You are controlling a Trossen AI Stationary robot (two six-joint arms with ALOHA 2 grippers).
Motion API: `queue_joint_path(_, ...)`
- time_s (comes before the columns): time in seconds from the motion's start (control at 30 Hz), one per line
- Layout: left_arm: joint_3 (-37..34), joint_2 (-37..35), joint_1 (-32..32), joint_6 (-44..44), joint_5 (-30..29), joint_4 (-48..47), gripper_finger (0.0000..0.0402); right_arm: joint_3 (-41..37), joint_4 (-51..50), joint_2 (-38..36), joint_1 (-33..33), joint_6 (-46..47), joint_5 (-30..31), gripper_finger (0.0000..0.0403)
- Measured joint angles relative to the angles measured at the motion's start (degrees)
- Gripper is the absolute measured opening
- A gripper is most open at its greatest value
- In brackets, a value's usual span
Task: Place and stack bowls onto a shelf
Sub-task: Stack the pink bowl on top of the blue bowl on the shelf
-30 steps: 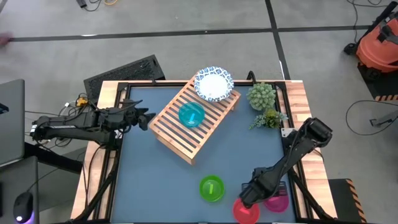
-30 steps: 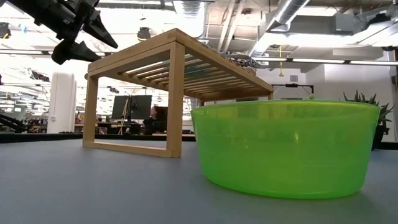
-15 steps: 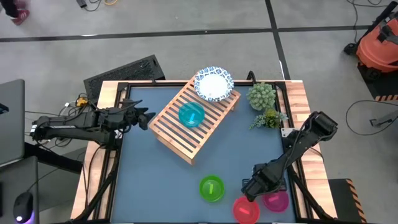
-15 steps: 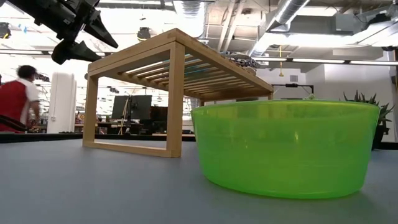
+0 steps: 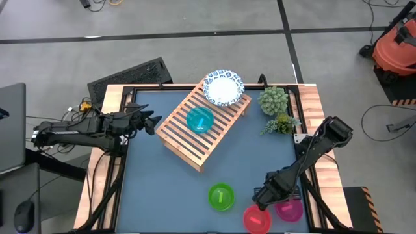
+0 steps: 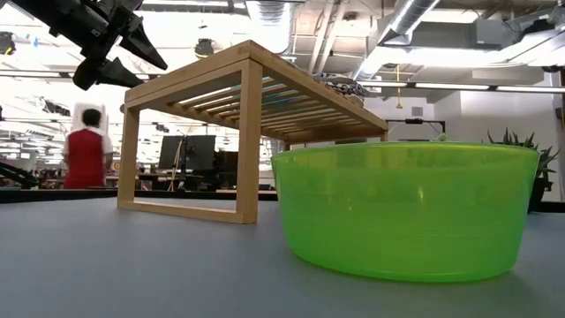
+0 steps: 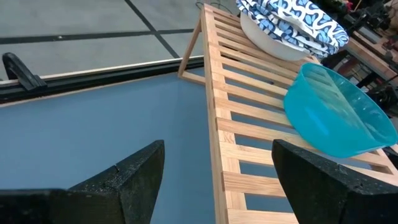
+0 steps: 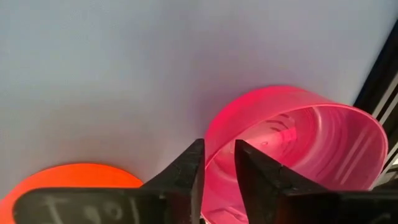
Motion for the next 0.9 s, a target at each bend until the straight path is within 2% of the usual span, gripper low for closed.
queue_joint_path(0.17,0.0,0.0,0.0,1.2,-0.2,0.0,0.0281,0.0,0.0,0.0,-0.1,-0.9,0.0,0.0087)
queue_joint_path(0.37,0.0,0.0,0.0,1.5,-0.2,0.0,0.0281,0.0,-0.1,0.0,-0.4,-1.3,0.4,0.0017)
queue_joint_path(0.53,0.0,0.0,0.0,2.2,-0.2,0.0,0.0281,0.0,0.0,0.0,-1.1,-2.1,1.6,0.0025)
queue_joint_path(0.67,0.0,0.0,0.0,2.4,-0.3,0.0,0.0281,0.1,0.4,-0.7,-3.5,-6.4,5.5,0.0016)
queue_joint_path(0.9,0.0,0.0,0.0,2.4,-0.5,0.0,0.0281,0.6,0.8,-1.0,-12.0,-23.8,11.8,0.0016)
